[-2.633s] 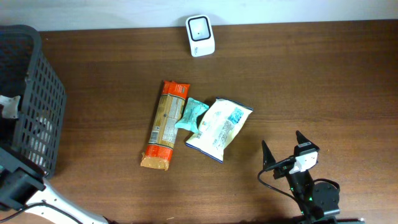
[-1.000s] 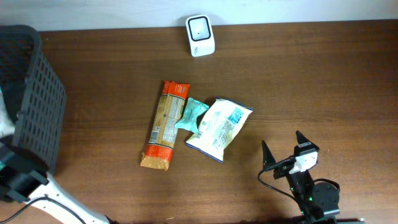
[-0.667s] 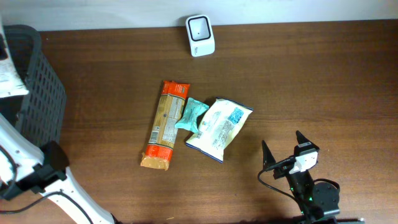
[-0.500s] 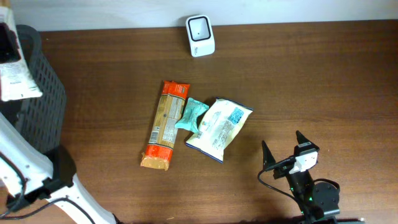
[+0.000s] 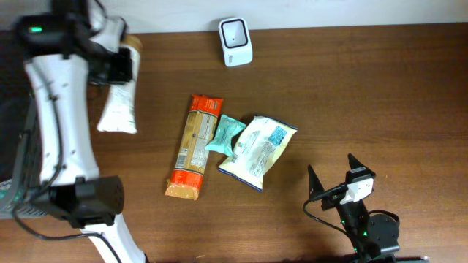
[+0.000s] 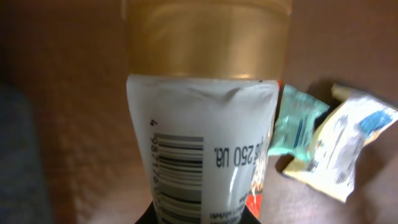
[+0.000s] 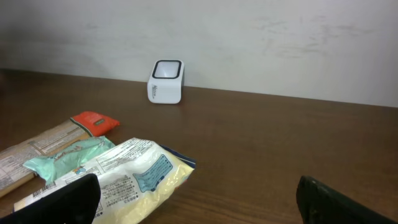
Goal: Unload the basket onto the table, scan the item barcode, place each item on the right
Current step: 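Place the white tube left of the spaghetti pack, then grasp a Kleenex tissue pack in the basket with the left gripper, then place the Kleenex pack on the table beside the green pack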
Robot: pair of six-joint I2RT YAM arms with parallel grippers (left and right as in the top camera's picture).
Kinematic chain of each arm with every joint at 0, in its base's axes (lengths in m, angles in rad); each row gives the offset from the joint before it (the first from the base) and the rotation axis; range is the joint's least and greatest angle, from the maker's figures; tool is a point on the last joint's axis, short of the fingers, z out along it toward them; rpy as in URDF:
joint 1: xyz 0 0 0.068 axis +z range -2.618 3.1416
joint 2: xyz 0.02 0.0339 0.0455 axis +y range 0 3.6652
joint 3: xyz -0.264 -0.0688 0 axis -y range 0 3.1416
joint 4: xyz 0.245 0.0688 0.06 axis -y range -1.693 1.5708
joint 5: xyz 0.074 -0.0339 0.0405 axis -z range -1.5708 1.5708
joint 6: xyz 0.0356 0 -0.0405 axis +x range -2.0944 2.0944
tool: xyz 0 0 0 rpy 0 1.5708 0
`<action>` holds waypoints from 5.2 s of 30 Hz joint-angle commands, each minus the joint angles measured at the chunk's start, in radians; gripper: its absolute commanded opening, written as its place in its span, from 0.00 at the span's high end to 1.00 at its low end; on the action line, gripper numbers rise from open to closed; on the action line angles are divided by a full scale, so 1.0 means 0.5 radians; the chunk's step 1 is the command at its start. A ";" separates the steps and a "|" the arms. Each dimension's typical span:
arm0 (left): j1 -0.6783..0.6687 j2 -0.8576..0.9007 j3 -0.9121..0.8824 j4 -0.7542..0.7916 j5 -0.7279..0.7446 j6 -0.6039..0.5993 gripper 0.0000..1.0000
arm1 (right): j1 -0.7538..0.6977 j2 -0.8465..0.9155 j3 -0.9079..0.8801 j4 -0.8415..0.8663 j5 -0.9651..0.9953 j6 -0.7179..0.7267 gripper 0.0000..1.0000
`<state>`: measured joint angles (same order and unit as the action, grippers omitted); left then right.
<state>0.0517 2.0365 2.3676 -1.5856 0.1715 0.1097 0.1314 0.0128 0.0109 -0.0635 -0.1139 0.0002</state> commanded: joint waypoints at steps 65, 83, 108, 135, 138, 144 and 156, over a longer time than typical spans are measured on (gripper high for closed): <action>1.422 -0.112 -0.529 0.639 -0.761 -0.512 0.33 | -0.015 -0.011 -0.011 -0.009 0.010 0.007 0.01; 1.547 0.047 -1.553 1.334 -0.984 -0.269 0.33 | -0.015 -0.011 -0.011 -0.009 0.010 0.007 0.01; 1.427 -0.051 -1.009 1.076 -0.772 -0.249 1.00 | -0.015 -0.011 -0.011 -0.009 0.010 0.007 0.01; -0.365 -0.529 -1.227 0.795 -0.542 -0.347 1.00 | -0.015 -0.011 -0.011 -0.009 0.010 0.007 0.01; -0.477 -0.443 -1.382 0.940 -0.340 -0.347 1.00 | -0.015 -0.011 -0.011 -0.009 0.010 0.007 0.01; -0.662 -0.282 -1.507 1.055 -0.311 -0.354 1.00 | -0.015 -0.011 -0.011 -0.009 0.010 0.007 0.01; -0.725 -0.260 -1.033 0.908 -0.557 -0.352 0.07 | -0.015 -0.011 -0.011 -0.009 0.010 0.007 0.01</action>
<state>-0.3531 1.9228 1.6619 -1.0637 -0.0116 -0.0700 0.1314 0.0120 0.0109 -0.0639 -0.1143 0.0006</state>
